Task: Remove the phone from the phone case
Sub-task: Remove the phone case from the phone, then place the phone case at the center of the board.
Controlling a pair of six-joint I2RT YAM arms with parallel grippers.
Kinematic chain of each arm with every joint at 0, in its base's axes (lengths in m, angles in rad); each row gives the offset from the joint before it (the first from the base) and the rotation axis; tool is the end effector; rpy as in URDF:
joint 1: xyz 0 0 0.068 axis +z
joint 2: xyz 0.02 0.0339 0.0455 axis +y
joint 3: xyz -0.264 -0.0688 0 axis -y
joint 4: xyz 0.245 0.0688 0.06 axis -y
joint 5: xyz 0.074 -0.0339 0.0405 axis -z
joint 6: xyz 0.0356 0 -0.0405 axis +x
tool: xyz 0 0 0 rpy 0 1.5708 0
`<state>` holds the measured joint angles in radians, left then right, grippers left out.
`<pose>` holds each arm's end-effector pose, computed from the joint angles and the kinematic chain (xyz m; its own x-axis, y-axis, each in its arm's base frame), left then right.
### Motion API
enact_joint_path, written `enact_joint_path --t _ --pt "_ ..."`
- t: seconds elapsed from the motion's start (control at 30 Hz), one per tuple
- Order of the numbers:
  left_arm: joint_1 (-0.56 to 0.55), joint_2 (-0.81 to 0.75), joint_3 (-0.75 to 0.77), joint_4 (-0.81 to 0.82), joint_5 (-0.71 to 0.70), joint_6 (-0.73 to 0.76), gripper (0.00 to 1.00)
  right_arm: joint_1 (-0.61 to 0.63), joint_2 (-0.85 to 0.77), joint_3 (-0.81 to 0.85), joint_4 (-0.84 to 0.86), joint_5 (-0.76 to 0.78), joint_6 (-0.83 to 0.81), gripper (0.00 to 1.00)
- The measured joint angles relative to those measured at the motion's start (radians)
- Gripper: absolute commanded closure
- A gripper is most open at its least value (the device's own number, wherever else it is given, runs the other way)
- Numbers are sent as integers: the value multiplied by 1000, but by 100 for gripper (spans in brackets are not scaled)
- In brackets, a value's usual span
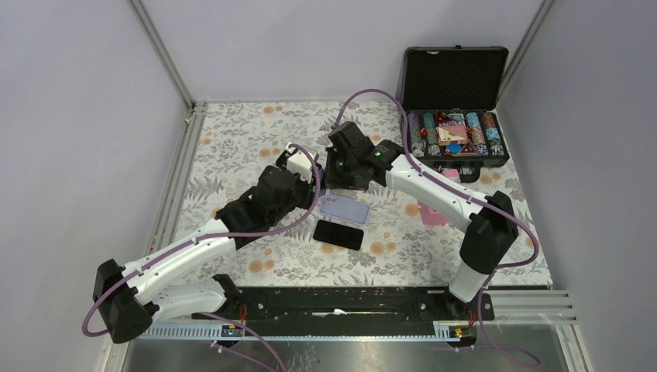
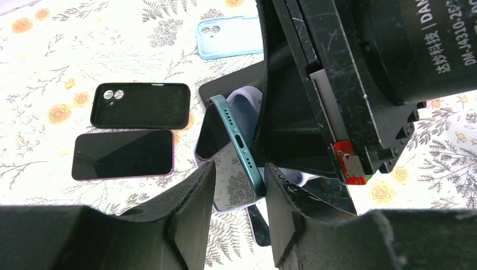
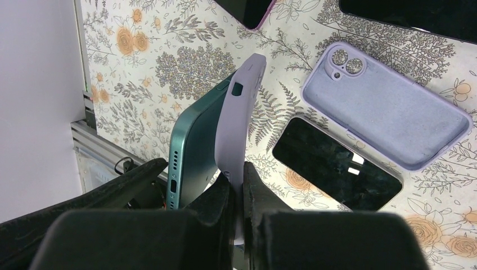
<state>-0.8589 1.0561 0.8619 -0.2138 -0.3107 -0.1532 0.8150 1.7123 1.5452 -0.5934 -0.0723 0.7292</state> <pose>0.1657 -0.1754 0.3121 -0.3382 0.1696 -0.9257 0.4917 0.8705 -0.0202 0.2643 0.2842 0.3178 -0.8601 0.0564 -0.5071 -0.2530 0.8159 0.5198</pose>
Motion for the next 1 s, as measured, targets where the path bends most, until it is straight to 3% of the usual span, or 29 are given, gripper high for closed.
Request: enact_joint_path --t 0.2,0.43,0.47,0.53,0.73,1.0 --pt "0 13 0 14 -17 1 63 0 0 0 0 -8 14 100" --pt "-26 87 0 51 -202 -17 74 0 0 5 4 -55 62 100" --pt "-26 92 0 51 -221 -22 78 0 0 5 6 -60 69 100" --pt "-26 98 0 51 -251 -35 100 0 0 5 8 -63 81 100" --pt "-24 95 0 44 -277 -63 100 -7 -3 -10 16 -76 98 100" --pt "72 -34 60 -88 -283 -39 100 -90 -66 -214 136 -135 87 100"
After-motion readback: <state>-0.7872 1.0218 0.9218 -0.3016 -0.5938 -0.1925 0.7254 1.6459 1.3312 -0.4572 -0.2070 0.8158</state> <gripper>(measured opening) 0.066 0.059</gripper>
